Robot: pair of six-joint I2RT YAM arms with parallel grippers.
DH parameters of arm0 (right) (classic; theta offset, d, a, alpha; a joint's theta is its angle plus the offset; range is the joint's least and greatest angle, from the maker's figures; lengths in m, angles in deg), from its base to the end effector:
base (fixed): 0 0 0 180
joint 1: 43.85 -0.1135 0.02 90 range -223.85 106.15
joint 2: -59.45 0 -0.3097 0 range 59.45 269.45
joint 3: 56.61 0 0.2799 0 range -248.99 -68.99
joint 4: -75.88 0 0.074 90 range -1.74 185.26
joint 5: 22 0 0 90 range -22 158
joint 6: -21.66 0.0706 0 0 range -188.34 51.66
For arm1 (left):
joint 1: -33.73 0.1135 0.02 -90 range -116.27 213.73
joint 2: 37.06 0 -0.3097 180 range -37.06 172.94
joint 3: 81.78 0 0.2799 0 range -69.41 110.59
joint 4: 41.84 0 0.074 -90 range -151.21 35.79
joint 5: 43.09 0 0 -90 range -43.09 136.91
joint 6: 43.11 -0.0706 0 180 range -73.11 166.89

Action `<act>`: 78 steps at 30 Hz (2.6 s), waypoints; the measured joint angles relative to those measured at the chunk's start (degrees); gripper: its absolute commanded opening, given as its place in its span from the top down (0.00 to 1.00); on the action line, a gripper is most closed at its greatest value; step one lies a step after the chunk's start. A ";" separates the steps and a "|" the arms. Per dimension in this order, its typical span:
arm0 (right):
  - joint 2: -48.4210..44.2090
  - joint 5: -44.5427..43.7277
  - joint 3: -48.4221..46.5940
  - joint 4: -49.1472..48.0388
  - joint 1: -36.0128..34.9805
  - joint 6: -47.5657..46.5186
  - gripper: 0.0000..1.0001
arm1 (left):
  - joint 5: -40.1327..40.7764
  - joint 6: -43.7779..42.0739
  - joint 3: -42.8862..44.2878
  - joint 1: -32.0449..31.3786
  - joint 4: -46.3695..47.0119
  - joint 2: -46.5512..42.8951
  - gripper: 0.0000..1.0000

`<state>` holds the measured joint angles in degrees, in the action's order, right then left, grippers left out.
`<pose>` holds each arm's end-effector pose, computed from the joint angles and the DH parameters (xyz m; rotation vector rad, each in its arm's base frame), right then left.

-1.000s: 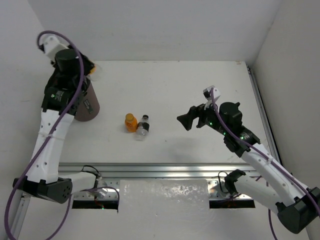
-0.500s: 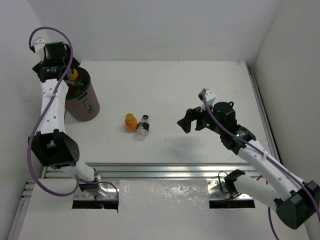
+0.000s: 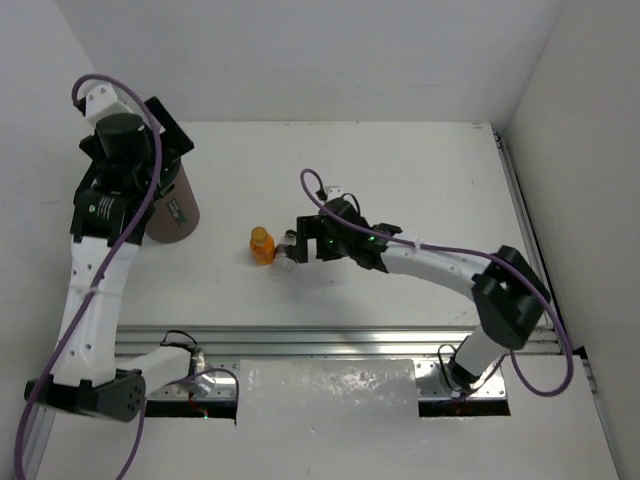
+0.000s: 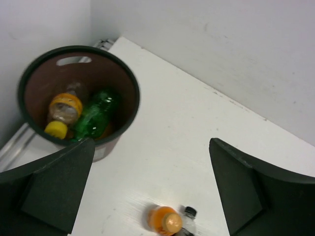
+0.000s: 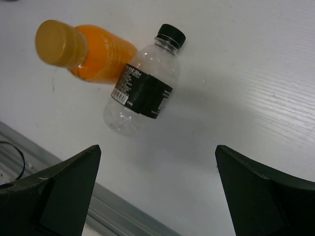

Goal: Put the plastic bottles in the bin

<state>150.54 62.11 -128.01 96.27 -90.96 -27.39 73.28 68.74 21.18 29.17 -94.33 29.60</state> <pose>0.2774 0.2880 0.2360 -0.0704 2.3615 0.6767 0.2564 0.0110 0.5253 -0.5826 1.7289 0.1016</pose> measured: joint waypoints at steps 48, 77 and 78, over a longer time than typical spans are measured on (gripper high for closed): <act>-36.09 9.22 18.47 -18.75 -0.28 -19.80 0.68 | -55.95 10.49 -29.92 -29.57 35.01 0.15 0.38; -39.60 -1.46 18.47 -4.22 0.13 -20.50 0.01 | -2.64 2.51 10.21 18.43 1.18 21.53 0.01; -39.76 -1.55 18.47 -4.04 0.13 -20.68 0.01 | -3.32 2.32 10.19 18.40 0.33 22.82 0.00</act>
<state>110.78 60.56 -109.54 92.22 -90.83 -48.07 69.96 71.06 31.36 47.57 -94.00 52.42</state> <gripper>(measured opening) 0.985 0.906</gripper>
